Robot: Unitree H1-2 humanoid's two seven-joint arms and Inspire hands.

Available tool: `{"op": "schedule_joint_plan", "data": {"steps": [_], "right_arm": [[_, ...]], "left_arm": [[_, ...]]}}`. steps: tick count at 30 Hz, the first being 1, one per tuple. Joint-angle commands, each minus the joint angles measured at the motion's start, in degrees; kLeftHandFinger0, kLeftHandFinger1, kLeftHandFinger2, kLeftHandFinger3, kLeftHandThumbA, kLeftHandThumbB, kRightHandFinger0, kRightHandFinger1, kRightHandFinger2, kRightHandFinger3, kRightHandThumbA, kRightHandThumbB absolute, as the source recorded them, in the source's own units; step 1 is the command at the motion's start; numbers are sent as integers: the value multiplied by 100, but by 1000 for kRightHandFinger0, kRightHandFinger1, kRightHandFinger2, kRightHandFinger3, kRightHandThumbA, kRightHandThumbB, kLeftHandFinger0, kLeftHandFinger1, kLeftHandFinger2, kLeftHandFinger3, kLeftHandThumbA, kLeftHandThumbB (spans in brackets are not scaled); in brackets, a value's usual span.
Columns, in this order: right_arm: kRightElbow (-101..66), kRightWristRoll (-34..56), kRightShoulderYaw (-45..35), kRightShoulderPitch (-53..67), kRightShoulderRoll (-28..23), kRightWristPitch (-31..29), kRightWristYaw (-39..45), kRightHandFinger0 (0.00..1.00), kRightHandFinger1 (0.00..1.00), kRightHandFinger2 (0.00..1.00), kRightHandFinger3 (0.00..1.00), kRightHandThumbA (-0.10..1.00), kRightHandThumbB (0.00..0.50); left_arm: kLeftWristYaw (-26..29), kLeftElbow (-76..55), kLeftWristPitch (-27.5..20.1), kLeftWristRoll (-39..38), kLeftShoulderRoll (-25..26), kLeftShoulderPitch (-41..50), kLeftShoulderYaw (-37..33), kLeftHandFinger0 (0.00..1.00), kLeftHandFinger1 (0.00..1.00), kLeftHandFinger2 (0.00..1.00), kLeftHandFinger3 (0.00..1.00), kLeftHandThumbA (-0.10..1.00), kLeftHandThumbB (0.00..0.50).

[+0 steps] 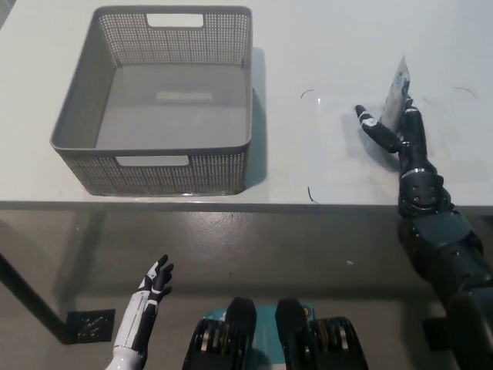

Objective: Use the right hand to pick up a shampoo and place it into a container on the left side

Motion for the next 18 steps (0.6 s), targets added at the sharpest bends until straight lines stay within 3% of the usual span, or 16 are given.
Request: {"op": "schedule_joint_plan", "data": {"steps": [1, 3, 5, 6, 10, 18], "right_arm": [[60, 196, -83, -421, 142, -269, -701, 0, 81, 399, 311, -100, 154], [49, 293, -133, -424, 140, -323, -580, 0, 187, 574, 508, -100, 141], [12, 279, -102, -420, 135, -326, -589, 0, 190, 587, 554, -100, 131], [3, 259, -80, -416, 123, -358, -632, 0, 237, 623, 584, -100, 140], [-5, 367, -142, -423, 104, -358, -644, 0, 247, 655, 636, -100, 148], [-141, 552, -225, -466, 95, -577, -620, 0, 257, 654, 638, -100, 172]], "left_arm": [[22, -164, -147, -26, 41, -168, -7, 1000, 1000, 1000, 1000, 1000, 78], [18, -146, -152, -10, 58, -183, -11, 1000, 1000, 1000, 1000, 1000, 80], [-4, -131, -165, -69, 55, -195, 3, 1000, 1000, 1000, 1000, 1000, 84], [4, -137, -172, -36, 64, -194, -7, 1000, 1000, 1000, 1000, 1000, 78], [33, -174, -163, 16, 59, -182, -16, 1000, 1000, 1000, 1000, 1000, 66], [25, -206, -78, -14, 52, -222, 1, 1000, 1000, 1000, 1000, 1000, 55]]}}
